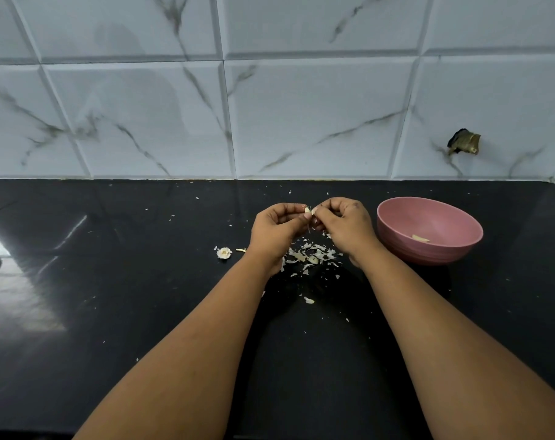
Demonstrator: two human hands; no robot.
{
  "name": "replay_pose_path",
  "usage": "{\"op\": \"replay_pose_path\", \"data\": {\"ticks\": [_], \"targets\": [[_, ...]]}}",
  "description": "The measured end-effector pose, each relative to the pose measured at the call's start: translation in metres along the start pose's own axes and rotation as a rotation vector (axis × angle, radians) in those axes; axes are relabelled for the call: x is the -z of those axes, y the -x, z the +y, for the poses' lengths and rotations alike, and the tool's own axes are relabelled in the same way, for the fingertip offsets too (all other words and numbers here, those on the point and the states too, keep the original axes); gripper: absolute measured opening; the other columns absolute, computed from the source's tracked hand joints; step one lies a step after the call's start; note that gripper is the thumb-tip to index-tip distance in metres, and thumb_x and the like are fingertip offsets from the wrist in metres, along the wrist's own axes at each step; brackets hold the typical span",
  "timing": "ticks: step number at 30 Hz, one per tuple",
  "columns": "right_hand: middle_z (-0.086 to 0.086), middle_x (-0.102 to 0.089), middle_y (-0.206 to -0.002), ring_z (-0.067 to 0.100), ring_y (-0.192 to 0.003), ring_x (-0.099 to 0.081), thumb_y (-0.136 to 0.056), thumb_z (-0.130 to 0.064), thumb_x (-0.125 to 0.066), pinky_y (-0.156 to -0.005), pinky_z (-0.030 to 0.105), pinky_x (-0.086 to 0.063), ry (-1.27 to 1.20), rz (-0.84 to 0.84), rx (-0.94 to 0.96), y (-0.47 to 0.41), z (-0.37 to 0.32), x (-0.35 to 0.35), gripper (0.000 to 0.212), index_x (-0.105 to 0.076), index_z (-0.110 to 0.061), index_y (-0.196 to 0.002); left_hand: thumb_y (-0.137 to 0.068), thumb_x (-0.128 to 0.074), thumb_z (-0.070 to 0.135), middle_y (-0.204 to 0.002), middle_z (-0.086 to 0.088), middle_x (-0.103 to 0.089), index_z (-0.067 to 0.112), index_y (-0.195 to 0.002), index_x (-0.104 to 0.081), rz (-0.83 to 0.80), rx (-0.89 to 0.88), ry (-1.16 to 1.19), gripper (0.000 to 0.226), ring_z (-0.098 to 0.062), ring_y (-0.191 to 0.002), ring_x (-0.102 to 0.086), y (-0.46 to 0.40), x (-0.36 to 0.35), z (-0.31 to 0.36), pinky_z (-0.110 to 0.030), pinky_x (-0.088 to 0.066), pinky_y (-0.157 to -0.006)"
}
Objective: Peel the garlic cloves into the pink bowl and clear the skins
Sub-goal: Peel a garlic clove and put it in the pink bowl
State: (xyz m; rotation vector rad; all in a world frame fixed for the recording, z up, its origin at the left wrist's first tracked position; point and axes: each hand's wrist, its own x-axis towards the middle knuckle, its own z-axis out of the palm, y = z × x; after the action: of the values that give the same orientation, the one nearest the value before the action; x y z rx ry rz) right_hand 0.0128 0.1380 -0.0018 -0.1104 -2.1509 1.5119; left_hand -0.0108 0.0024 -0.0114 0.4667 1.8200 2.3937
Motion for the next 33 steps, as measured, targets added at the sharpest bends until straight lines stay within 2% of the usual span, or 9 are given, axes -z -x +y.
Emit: {"op": "replay_pose_path", "data": {"ticks": [2,6,10,14,17,21,25,29,33], "targets": [[-0.005,-0.067,-0.06,0.004,-0.056,-0.061,-0.085,-0.015,-0.063,-0.06,0.02,-0.051,-0.011,-0.011,-0.017,0.0,-0.001,-0.001,0.016,-0.068,-0.018,-0.07,-0.084,-0.071,-0.004,-0.085,-0.014,-0.072,0.0,-0.1,-0.068,-0.005,-0.008,0.006,0.016,-0.016,-0.077,-0.071,0.0,0.0,0.0,-0.024,-0.057,-0.073],[-0.008,-0.062,-0.06,0.007,-0.057,-0.058,-0.09,-0.015,-0.054,-0.062,0.027,-0.047,-0.048,-0.029,-0.076,0.0,-0.001,-0.004,0.023,-0.063,-0.021,-0.07,-0.087,-0.068,-0.003,-0.088,-0.015,-0.069,0.003,-0.099,-0.068,0.02,0.008,0.037,0.014,-0.023,-0.085,-0.064,-0.003,0.001,-0.001,-0.036,-0.054,-0.085],[0.0,-0.063,-0.057,0.01,-0.053,-0.057,-0.093,-0.014,-0.046,-0.055,0.023,-0.045,-0.108,-0.023,-0.091,-0.003,-0.002,0.002,0.034,-0.067,-0.014,-0.066,-0.087,-0.069,-0.002,-0.083,-0.007,-0.069,0.008,-0.096,-0.069,0.014,0.005,0.021,0.013,-0.016,-0.08,-0.063,-0.003,0.001,-0.002,-0.028,-0.054,-0.079],[-0.006,-0.063,-0.052,0.001,-0.046,-0.054,-0.083,-0.025,-0.071,-0.051,0.015,-0.044,0.177,0.009,0.027,-0.002,0.005,0.006,0.024,-0.067,-0.019,-0.06,-0.088,-0.067,-0.004,-0.087,-0.005,-0.07,0.008,-0.097,-0.068,0.012,-0.005,0.023,0.015,-0.013,-0.081,-0.064,-0.003,0.001,-0.001,-0.025,-0.054,-0.076],[-0.009,-0.061,-0.059,0.0,-0.05,-0.051,-0.07,-0.021,-0.084,-0.051,0.013,-0.042,0.193,0.06,0.099,-0.003,0.007,0.009,0.021,-0.066,-0.024,-0.063,-0.09,-0.066,-0.002,-0.087,-0.002,-0.07,0.01,-0.097,-0.069,0.025,-0.01,0.026,0.015,-0.007,-0.077,-0.064,-0.003,0.001,0.0,-0.018,-0.053,-0.068],[-0.009,-0.068,-0.079,0.002,-0.073,-0.062,-0.075,-0.027,-0.083,-0.066,0.016,-0.047,0.167,0.056,0.183,-0.002,0.002,0.009,0.008,-0.076,-0.029,-0.078,-0.09,-0.066,0.0,-0.089,-0.005,-0.071,0.009,-0.098,-0.071,0.015,-0.02,0.037,0.014,-0.011,-0.085,-0.066,-0.002,0.001,-0.001,-0.023,-0.056,-0.081],[-0.006,-0.066,-0.069,0.0,-0.057,-0.055,-0.063,-0.026,-0.09,-0.055,0.016,-0.046,0.177,0.099,0.145,-0.001,0.004,0.01,0.032,-0.058,-0.025,-0.058,-0.087,-0.069,-0.002,-0.086,-0.007,-0.071,0.005,-0.099,-0.07,0.055,-0.011,0.067,0.014,-0.012,-0.08,-0.068,-0.002,0.001,-0.001,-0.018,-0.055,-0.073],[-0.006,-0.072,-0.083,0.006,-0.075,-0.067,-0.074,-0.015,-0.084,-0.074,0.022,-0.054,0.0,-0.011,0.117,0.0,0.002,0.008,0.02,-0.071,-0.026,-0.084,-0.085,-0.069,-0.006,-0.085,-0.009,-0.07,-0.001,-0.103,-0.068,0.055,-0.036,0.028,0.019,-0.012,-0.079,-0.067,-0.001,0.0,-0.001,-0.018,-0.055,-0.074],[-0.006,-0.074,-0.081,0.01,-0.077,-0.07,-0.076,-0.013,-0.081,-0.077,0.029,-0.058,0.015,-0.038,0.134,0.002,0.002,0.006,0.014,-0.075,-0.025,-0.081,-0.084,-0.072,-0.004,-0.087,-0.008,-0.073,-0.001,-0.101,-0.07,0.043,-0.098,-0.101,0.017,-0.008,-0.08,-0.07,0.001,0.001,-0.001,-0.019,-0.054,-0.076]]}}
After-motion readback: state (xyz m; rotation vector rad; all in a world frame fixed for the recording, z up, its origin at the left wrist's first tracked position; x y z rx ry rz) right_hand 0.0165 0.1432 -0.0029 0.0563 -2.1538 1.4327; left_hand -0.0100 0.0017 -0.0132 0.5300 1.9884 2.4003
